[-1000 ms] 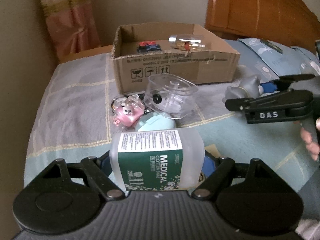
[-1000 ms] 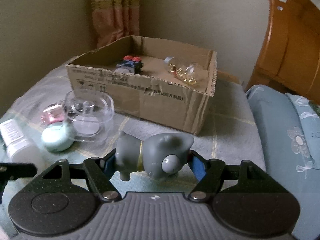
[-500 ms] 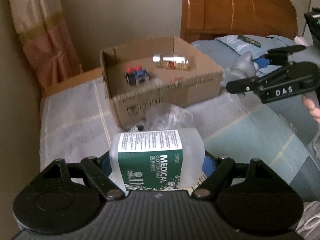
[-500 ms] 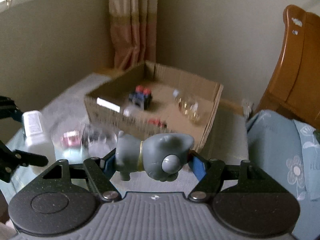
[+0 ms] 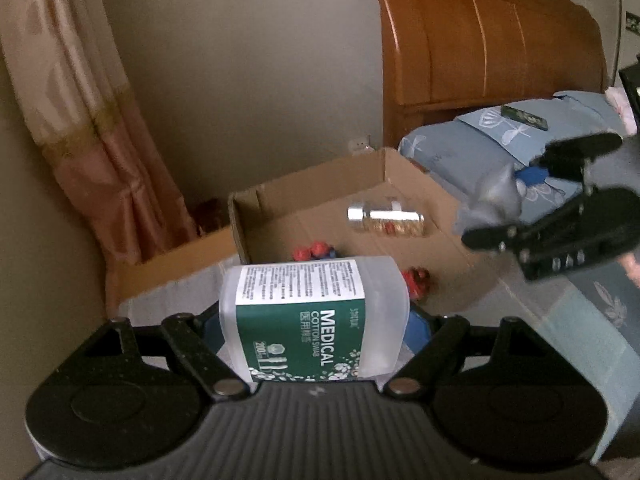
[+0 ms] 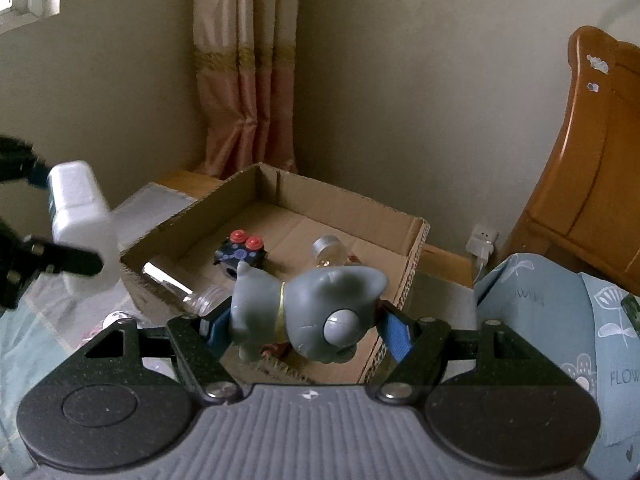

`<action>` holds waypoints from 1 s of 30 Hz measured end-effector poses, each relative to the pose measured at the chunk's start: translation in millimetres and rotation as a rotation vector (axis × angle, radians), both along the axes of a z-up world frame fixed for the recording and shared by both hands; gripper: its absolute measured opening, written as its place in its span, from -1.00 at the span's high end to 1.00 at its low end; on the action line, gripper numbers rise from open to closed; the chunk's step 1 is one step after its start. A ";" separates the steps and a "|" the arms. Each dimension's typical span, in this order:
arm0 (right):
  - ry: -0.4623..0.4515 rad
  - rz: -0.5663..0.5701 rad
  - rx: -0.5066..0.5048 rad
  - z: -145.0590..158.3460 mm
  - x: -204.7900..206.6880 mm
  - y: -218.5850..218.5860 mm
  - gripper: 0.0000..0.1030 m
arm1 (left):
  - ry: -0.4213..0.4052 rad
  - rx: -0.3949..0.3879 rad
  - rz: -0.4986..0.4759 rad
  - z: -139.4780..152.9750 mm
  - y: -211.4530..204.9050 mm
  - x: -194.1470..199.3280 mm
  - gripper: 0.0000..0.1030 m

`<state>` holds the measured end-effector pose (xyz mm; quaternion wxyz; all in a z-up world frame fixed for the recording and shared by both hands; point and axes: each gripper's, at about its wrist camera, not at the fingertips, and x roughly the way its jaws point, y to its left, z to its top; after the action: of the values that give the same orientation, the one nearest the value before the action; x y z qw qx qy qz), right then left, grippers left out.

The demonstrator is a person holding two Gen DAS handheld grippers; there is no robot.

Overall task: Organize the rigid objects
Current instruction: 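Carry the bottle and elephant into the box and open both tools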

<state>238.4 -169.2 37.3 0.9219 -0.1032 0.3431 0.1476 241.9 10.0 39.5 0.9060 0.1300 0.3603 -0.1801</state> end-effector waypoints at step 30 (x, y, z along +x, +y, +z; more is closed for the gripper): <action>0.006 -0.003 0.078 -3.0 -13.1 -10.3 -1.00 | 0.112 0.003 0.086 -34.3 -56.1 132.4 -0.61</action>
<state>225.3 -179.5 34.3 0.9244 -0.0663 0.3400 0.1596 374.3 -46.1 5.2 0.8911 0.1054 0.4161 -0.1475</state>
